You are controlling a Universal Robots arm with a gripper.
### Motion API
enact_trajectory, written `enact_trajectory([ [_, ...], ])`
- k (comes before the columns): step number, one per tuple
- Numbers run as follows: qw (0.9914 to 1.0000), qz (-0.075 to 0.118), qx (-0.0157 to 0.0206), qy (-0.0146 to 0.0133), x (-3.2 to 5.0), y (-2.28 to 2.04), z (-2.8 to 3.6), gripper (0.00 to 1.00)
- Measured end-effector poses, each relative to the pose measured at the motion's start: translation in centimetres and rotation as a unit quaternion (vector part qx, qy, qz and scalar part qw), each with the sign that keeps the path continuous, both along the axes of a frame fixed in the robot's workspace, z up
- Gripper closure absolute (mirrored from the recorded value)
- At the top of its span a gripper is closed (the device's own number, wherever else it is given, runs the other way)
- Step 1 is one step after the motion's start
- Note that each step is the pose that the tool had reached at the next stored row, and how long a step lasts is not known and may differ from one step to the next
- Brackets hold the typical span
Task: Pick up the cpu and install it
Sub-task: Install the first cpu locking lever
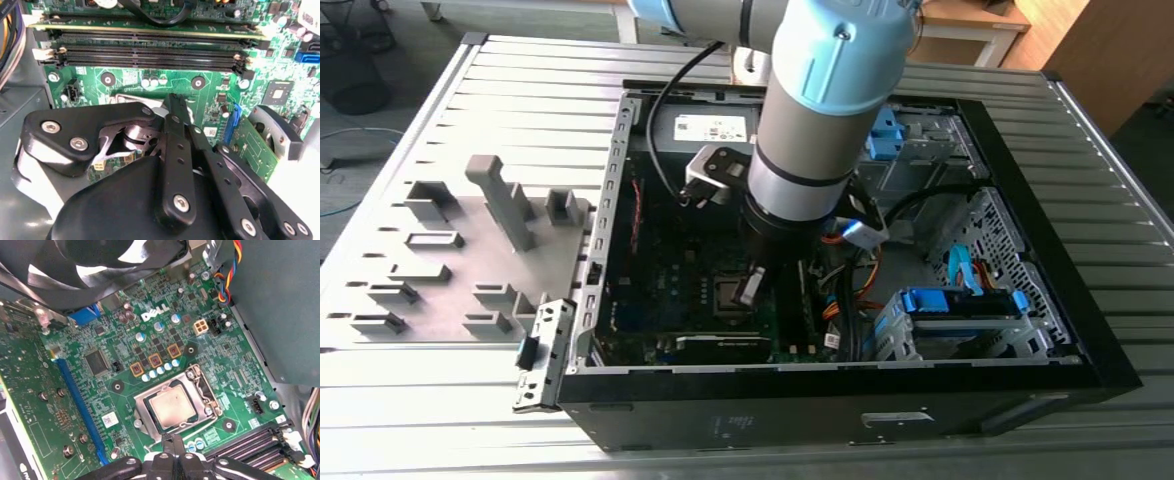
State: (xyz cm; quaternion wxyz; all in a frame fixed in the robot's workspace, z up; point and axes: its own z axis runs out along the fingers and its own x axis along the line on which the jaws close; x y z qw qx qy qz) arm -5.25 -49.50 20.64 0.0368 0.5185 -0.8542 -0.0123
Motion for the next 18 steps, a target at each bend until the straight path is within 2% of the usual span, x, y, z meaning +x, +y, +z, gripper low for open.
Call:
enact_trajectory([
  [4,0.99983,0.0,0.0018,0.0182,0.13,0.0,0.0,0.89],
  [6,0.99972,0.0,0.0021,0.0235,0.19,0.0,0.0,0.89],
  [12,0.99944,0.0,0.0021,0.0333,0.88,-0.03,0.0,0.89],
  [18,0.99943,0.0,0.0023,0.0335,1.08,-0.03,-0.05,0.89],
])
